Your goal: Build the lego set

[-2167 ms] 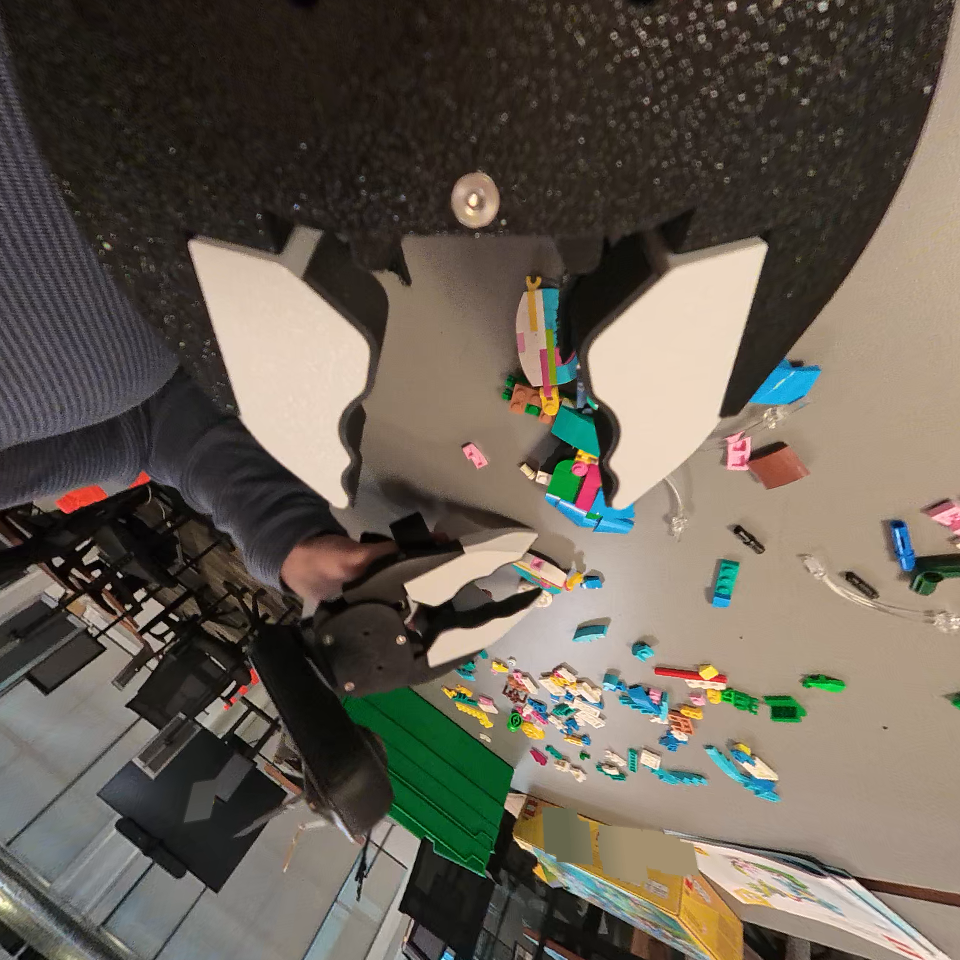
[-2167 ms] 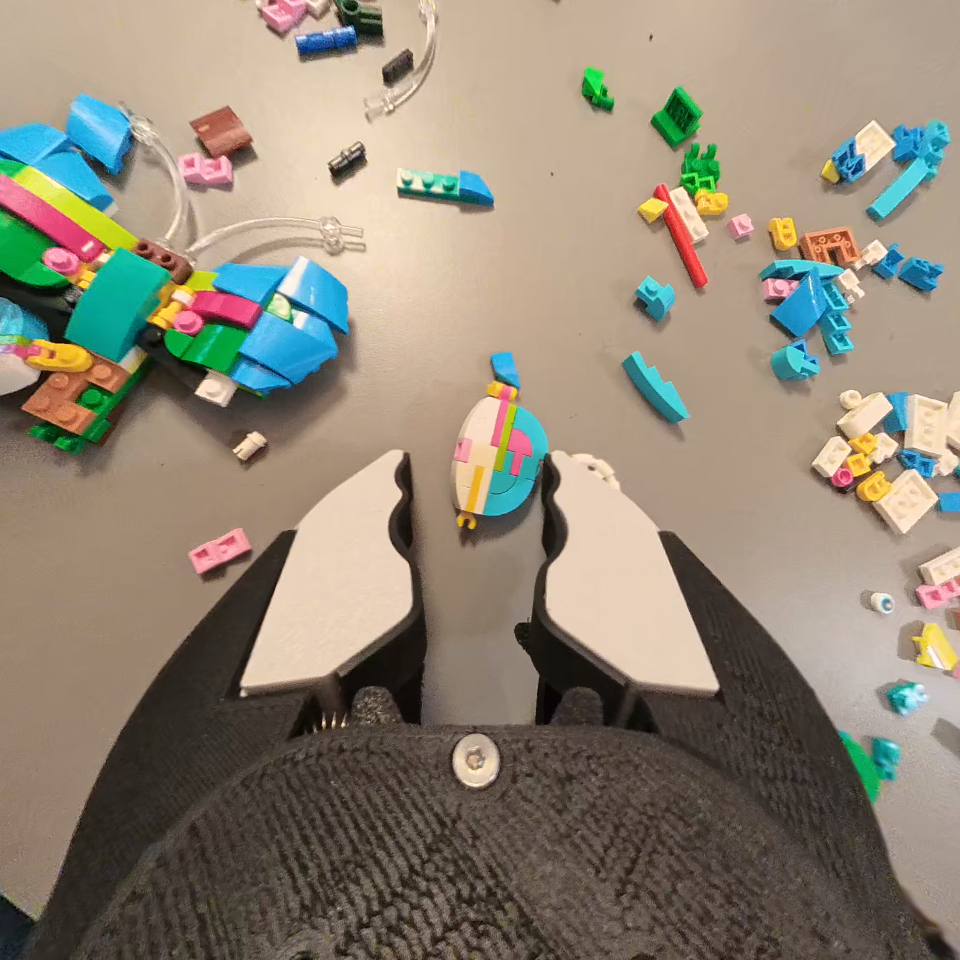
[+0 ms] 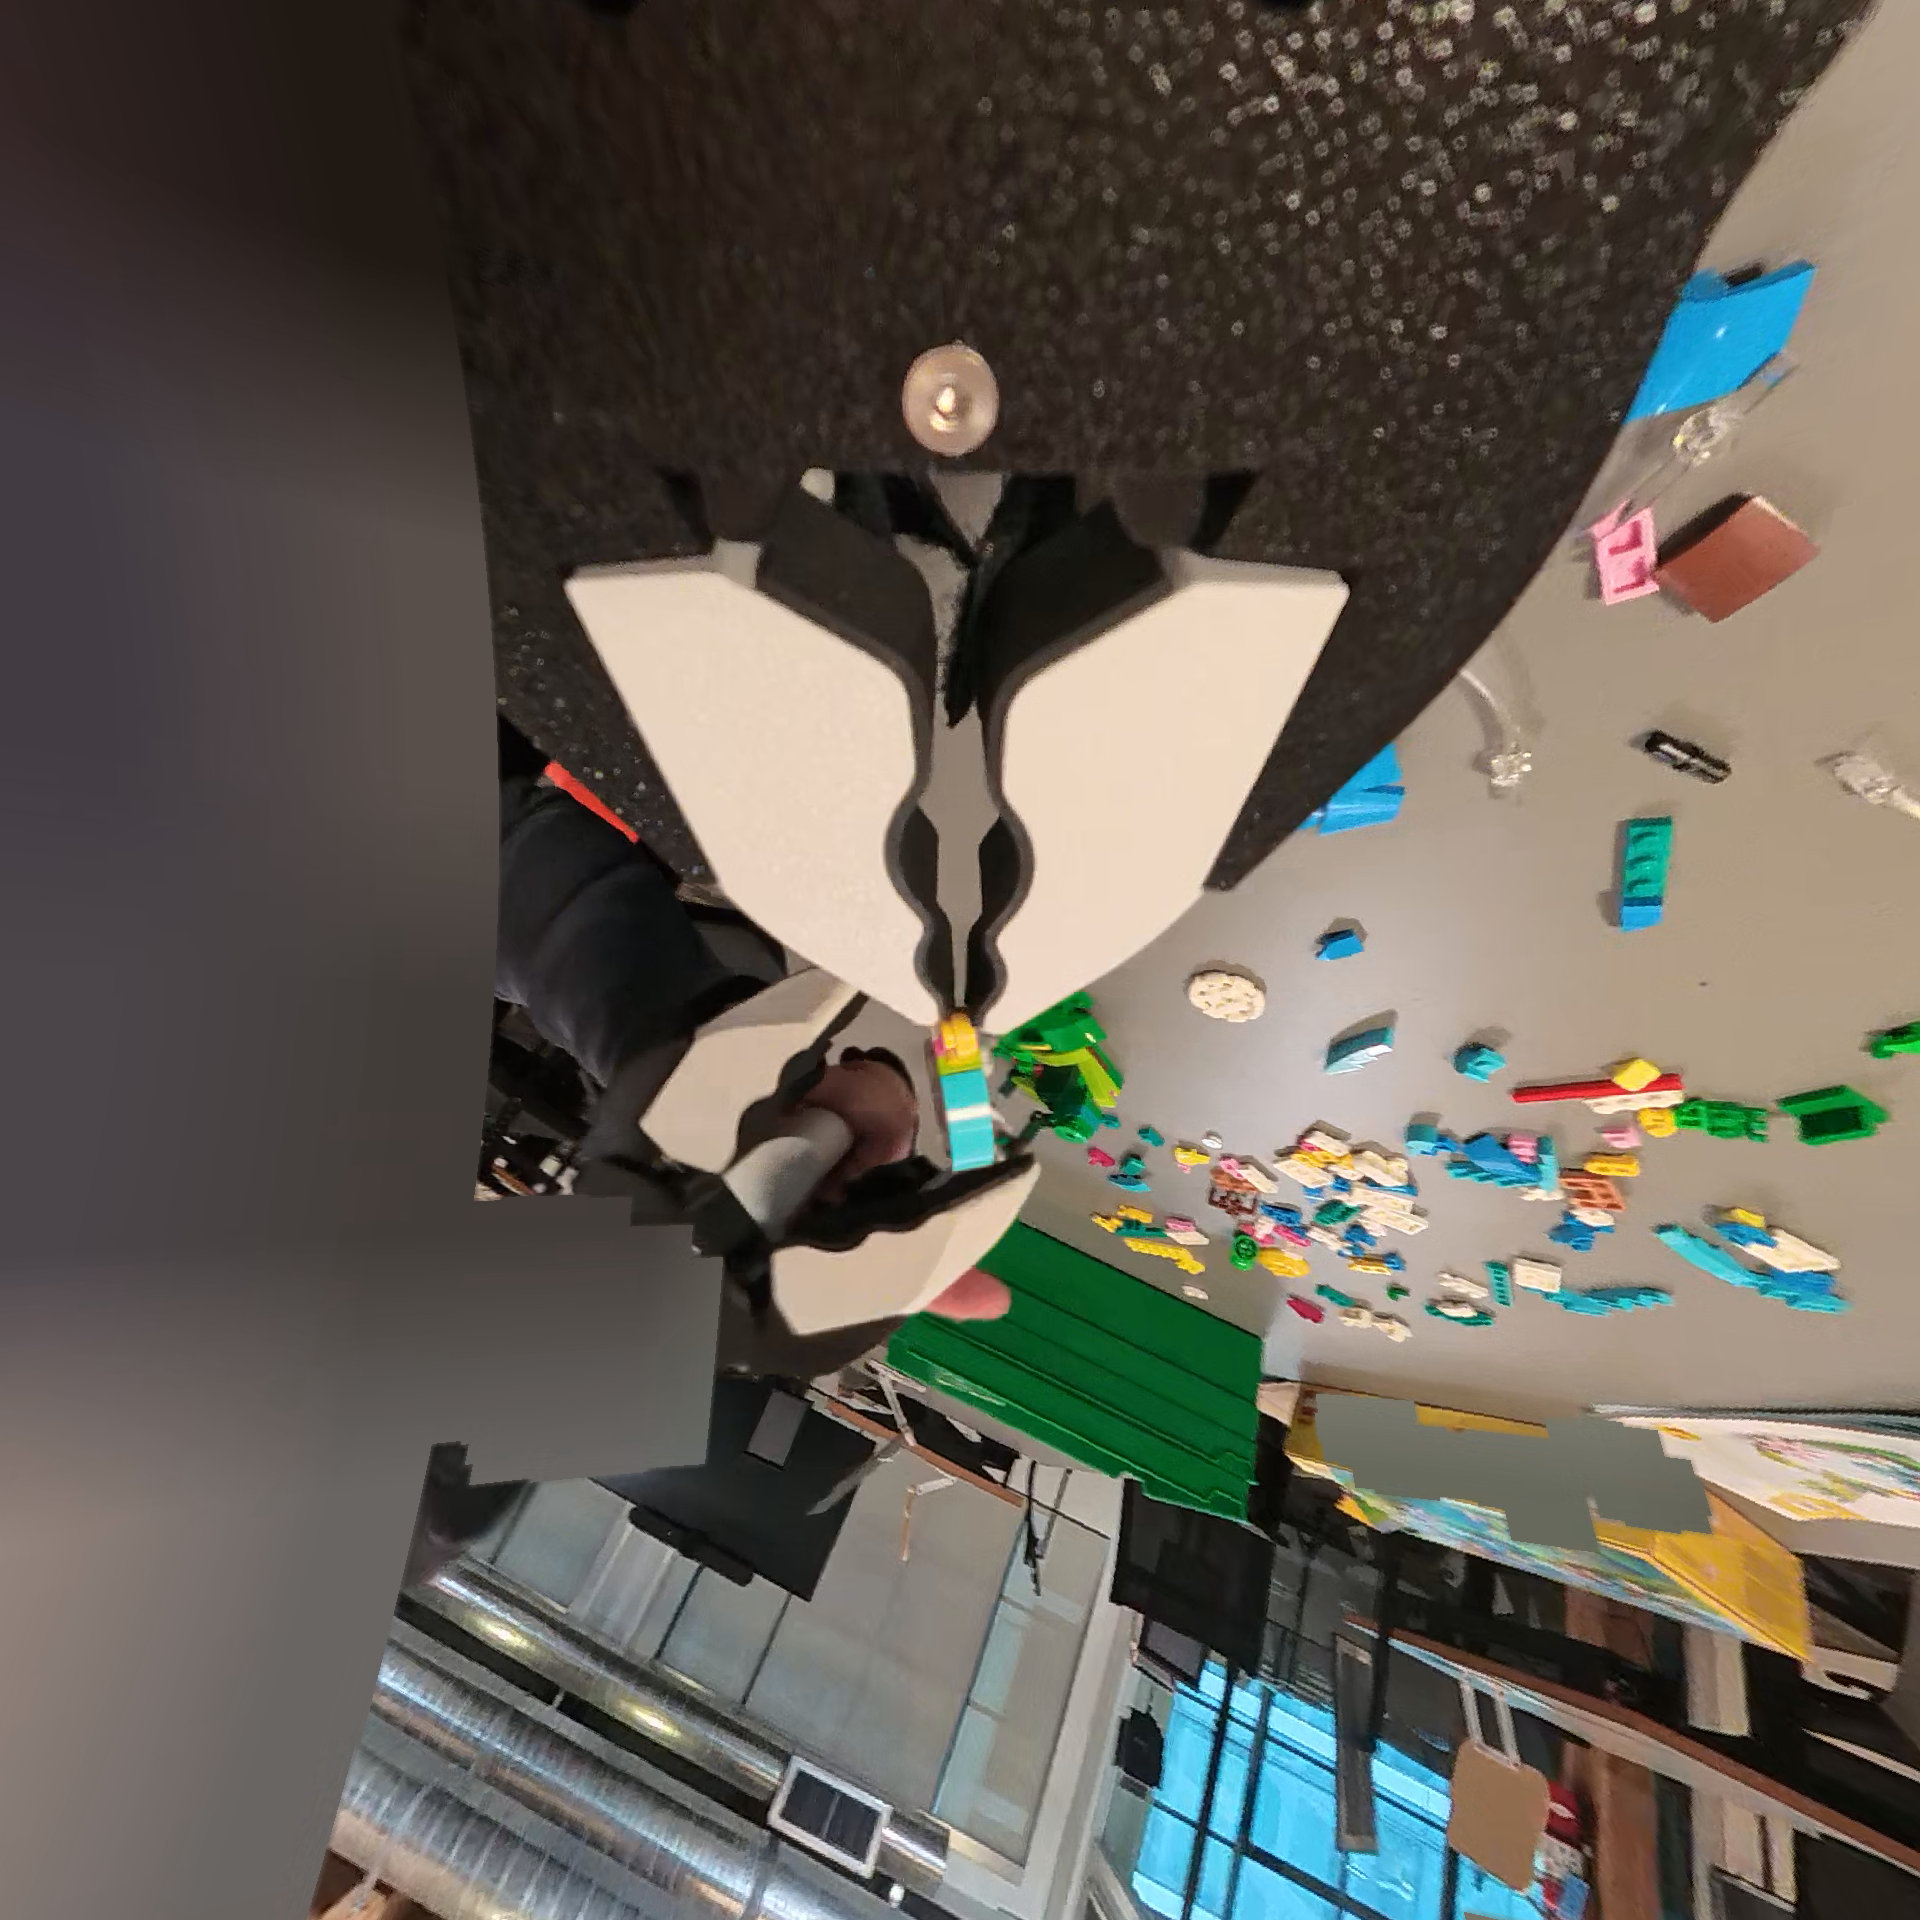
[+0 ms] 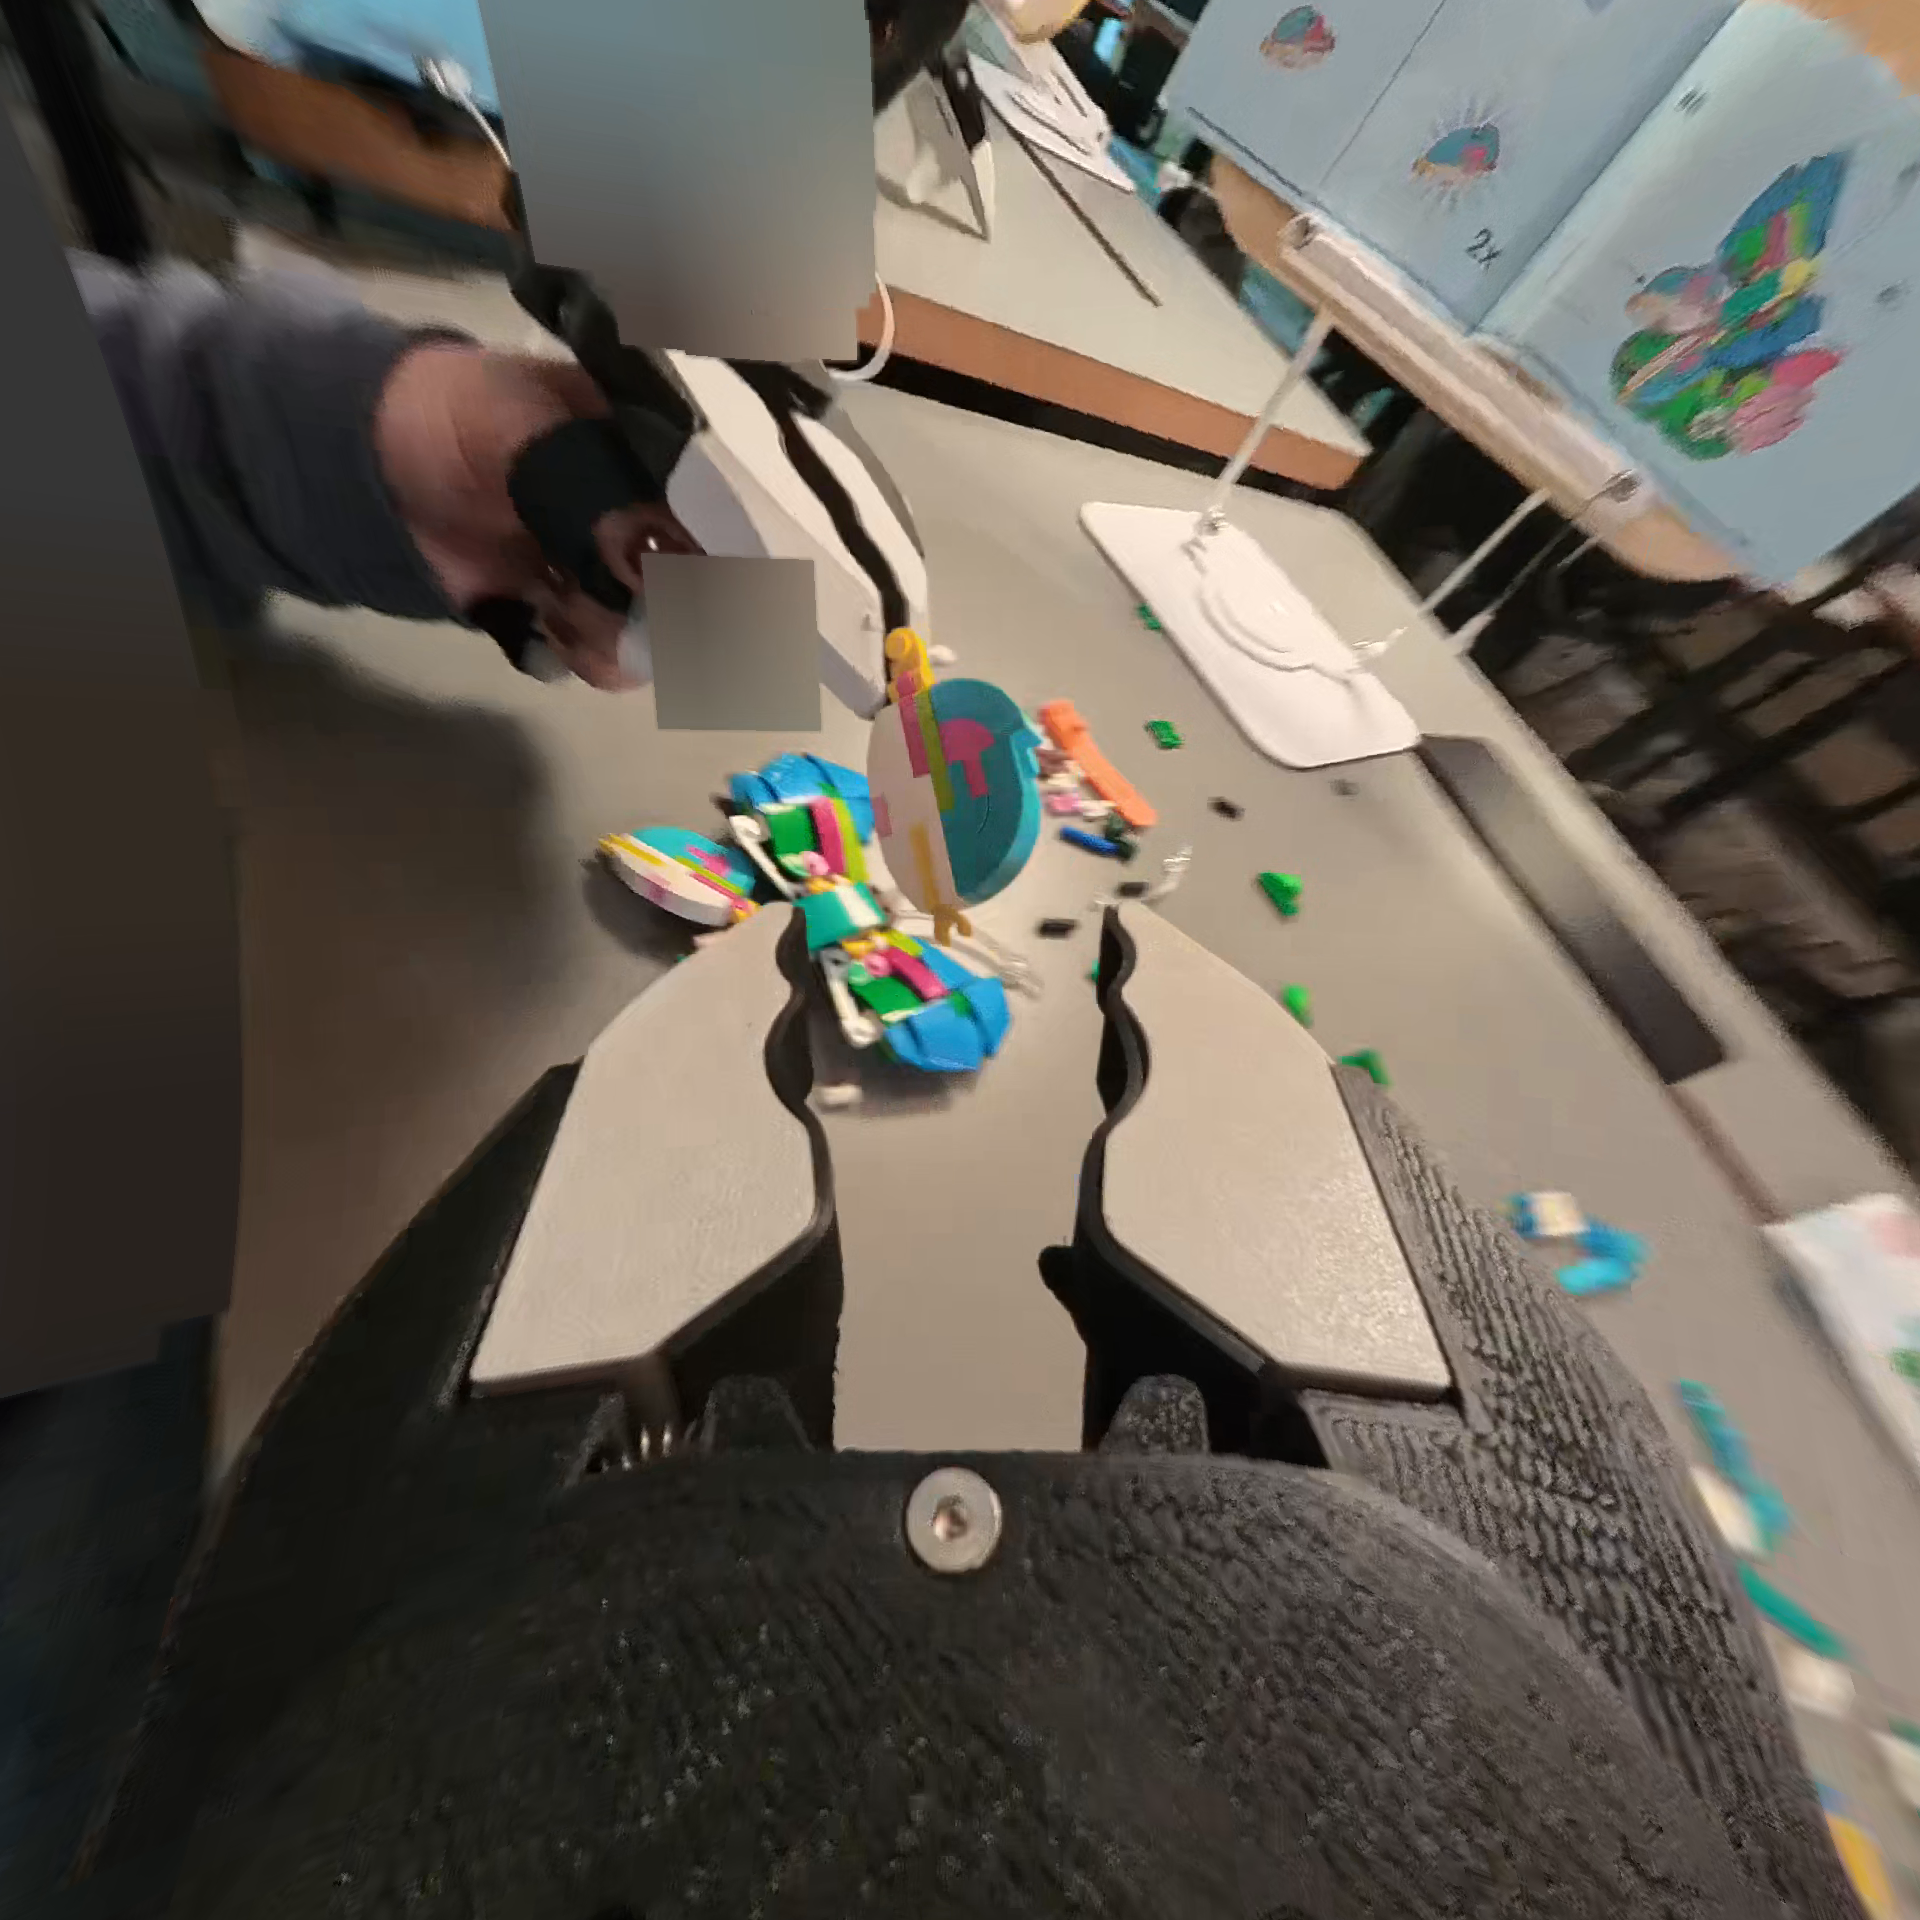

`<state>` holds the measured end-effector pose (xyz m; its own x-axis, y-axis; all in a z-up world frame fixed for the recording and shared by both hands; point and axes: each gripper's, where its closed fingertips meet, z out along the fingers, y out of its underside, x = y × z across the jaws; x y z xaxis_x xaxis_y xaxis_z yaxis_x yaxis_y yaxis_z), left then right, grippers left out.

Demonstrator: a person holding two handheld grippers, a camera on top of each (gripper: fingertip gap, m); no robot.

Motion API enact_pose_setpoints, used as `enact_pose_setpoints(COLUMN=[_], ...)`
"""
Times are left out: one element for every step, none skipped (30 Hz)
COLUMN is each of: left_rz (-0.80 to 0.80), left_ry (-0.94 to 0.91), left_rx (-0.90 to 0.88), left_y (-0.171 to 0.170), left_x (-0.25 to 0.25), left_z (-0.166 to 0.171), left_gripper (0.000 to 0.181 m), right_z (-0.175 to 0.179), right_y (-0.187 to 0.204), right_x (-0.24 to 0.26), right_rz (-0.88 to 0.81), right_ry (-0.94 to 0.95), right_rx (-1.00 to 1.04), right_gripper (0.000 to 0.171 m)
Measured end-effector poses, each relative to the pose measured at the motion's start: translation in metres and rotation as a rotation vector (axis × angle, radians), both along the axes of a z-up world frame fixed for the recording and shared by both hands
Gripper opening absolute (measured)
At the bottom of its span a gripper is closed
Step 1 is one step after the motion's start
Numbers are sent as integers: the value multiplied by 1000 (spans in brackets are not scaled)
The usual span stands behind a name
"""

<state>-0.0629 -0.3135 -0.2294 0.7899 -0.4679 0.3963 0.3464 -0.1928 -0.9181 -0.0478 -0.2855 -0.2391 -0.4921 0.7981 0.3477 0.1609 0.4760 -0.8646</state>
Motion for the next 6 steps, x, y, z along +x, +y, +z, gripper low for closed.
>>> enact_pose_setpoints(left_rz=[-26, -49, -63, -75, -84, -92], left_ry=[0, -1, -1, 2, 8, 11], left_rx=[-4, -13, -22, -31, -41, -50], left_y=[-1, -2, -3, -3, -3, -4], left_x=[3, 6, 8, 10, 13, 15], left_z=[-1, -3, -5, -7, -10, -12], left_gripper=[2, 2, 2, 2, 2, 2], right_z=[-1, -2, -2, 0, 2, 3], right_y=[-3, -6, -9, -13, -16, -18], right_x=[0, 0, 0, 0, 1, 2], right_rz=[15, 34, 61, 89, 116, 143], right_ry=[-43, -85, -118, -142, -162, -182], right_rx=[-82, -162, -242, -319, -389, -447], right_gripper=[49, 47, 44, 41, 33, 26])
